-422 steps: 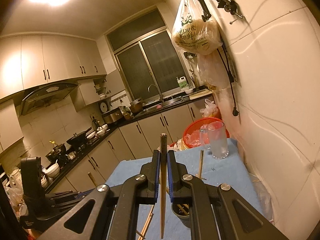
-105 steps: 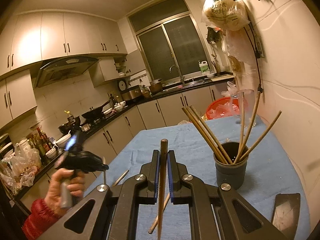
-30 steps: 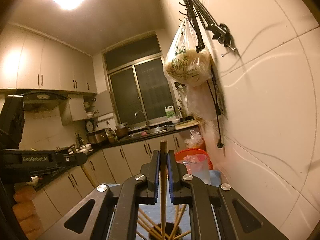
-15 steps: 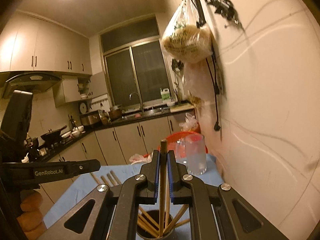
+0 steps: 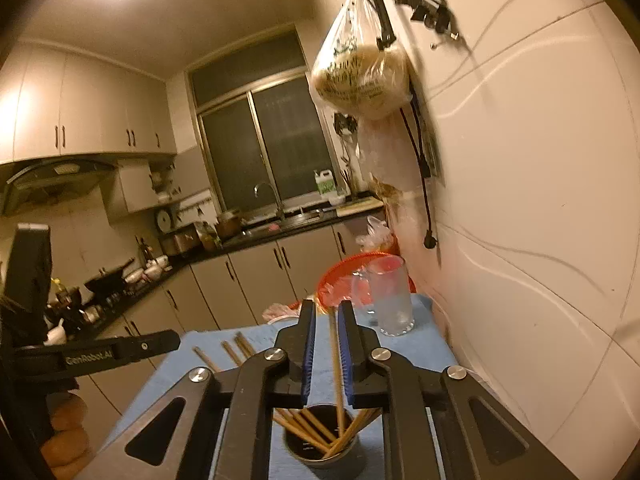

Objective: Organize utensils
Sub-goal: 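Open both tools to release the chopsticks into the holder, then move both open tools down to the last chopsticks on the towel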

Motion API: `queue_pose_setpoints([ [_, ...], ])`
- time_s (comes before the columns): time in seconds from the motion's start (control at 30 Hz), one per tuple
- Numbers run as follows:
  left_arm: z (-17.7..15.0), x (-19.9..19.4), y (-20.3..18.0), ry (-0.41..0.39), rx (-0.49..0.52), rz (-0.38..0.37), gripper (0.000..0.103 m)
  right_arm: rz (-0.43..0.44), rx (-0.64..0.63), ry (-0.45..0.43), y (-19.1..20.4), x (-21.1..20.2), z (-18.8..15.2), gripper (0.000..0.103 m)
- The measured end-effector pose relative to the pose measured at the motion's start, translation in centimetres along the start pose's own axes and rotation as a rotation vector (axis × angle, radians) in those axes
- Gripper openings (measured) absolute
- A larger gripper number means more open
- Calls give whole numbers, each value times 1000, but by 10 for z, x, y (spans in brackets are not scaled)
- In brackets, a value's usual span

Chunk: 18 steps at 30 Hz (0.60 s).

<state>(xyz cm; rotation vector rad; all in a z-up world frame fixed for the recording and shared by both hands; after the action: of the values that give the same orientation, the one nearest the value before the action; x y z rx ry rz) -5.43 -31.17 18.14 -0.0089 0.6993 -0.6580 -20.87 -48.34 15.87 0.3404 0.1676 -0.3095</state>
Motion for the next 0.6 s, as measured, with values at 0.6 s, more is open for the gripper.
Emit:
queue_pose_setpoints([
  [0.6,-101,-41,193,102,-191,347,25,303,-94,414,102,27,-126,28],
])
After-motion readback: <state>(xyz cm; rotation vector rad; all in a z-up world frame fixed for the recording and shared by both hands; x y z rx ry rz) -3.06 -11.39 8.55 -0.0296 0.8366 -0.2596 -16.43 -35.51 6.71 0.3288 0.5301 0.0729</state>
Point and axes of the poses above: each gripper's, at about its wrist camera, not at the fingertips, and x roughly the way its jaws point, y to its left, z to its top, the point moved 1 cm from there along x, roughly the way its jaws point, and after that the axes turned 4 degrees about -x, right-handed, at the moved point
